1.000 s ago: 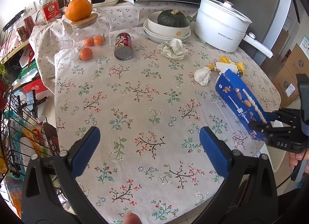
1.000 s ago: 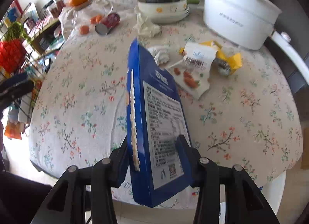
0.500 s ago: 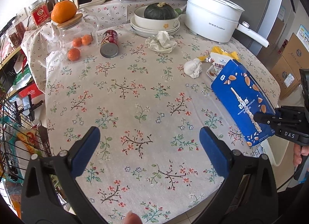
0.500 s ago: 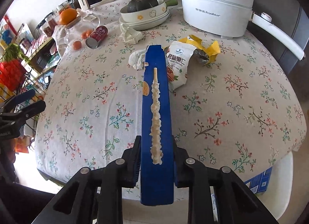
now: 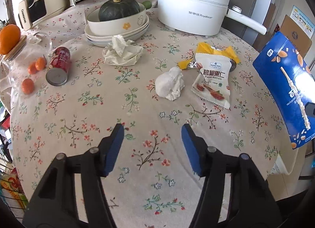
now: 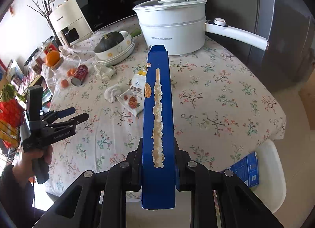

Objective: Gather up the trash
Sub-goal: 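Grasp the white tissue ball with the left tool while the right tool lifts the biscuit box, then carry the tissue ball and biscuit box over the white bin and release both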

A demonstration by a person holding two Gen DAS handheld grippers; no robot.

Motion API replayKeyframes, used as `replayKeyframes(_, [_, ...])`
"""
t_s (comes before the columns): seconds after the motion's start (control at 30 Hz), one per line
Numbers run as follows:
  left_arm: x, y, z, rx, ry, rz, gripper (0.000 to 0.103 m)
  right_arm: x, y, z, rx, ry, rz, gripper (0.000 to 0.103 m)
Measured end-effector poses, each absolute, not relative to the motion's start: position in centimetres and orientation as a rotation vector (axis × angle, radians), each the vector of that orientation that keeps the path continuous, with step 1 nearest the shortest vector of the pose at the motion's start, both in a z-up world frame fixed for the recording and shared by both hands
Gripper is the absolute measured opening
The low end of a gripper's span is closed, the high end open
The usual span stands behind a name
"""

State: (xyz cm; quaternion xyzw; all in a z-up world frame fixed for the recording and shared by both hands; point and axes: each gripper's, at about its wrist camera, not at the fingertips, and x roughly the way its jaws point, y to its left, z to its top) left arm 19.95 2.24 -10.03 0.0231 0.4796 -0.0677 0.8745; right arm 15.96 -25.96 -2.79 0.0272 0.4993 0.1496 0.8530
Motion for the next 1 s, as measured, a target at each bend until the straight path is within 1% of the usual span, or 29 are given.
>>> replayKeyframes(0.03, [20.9,1.9,-10.3,0.036,1.000,-0.155,0.056,16.2,-26.6,-2.9,0.068,1.049,0.305,0.023])
replayKeyframes(0.27, [25.6,-0.8,-10.9,0.021,0.962,-0.219,0.056,16.8,-30.2,-3.9,0.108,1.079,0.241,0.023])
replayKeyframes(0.37, [27.0,-1.7,-11.7,0.071,0.993,-0.204,0.055,16.7,-31.0,-4.0,0.108,1.086,0.235,0.023])
replayKeyframes(0.4, [27.4,-1.8,-11.9,0.086,0.998,-0.189,0.052,16.7,-31.2,-4.0,0.111,1.087,0.233,0.023])
replayKeyframes(0.43, [27.7,-1.8,-12.1,0.089,1.002,-0.174,0.046,16.7,-31.4,-4.0,0.115,1.087,0.230,0.023])
replayKeyframes(0.53, [27.9,-0.6,-12.3,0.040,1.007,-0.123,0.033,16.8,-31.9,-4.1,0.123,1.089,0.225,0.023])
replayKeyframes(0.7, [26.5,1.3,-11.9,-0.026,1.013,-0.081,0.028,16.6,-32.0,-4.0,0.129,1.093,0.228,0.023])
replayKeyframes(0.87, [23.0,2.6,-10.4,-0.126,0.998,-0.083,0.027,15.6,-32.3,-2.9,0.148,1.063,0.235,0.023])
replayKeyframes(1.0, [18.8,2.3,-8.1,-0.142,0.971,-0.133,0.027,14.3,-32.7,-2.4,0.164,1.051,0.218,0.023])
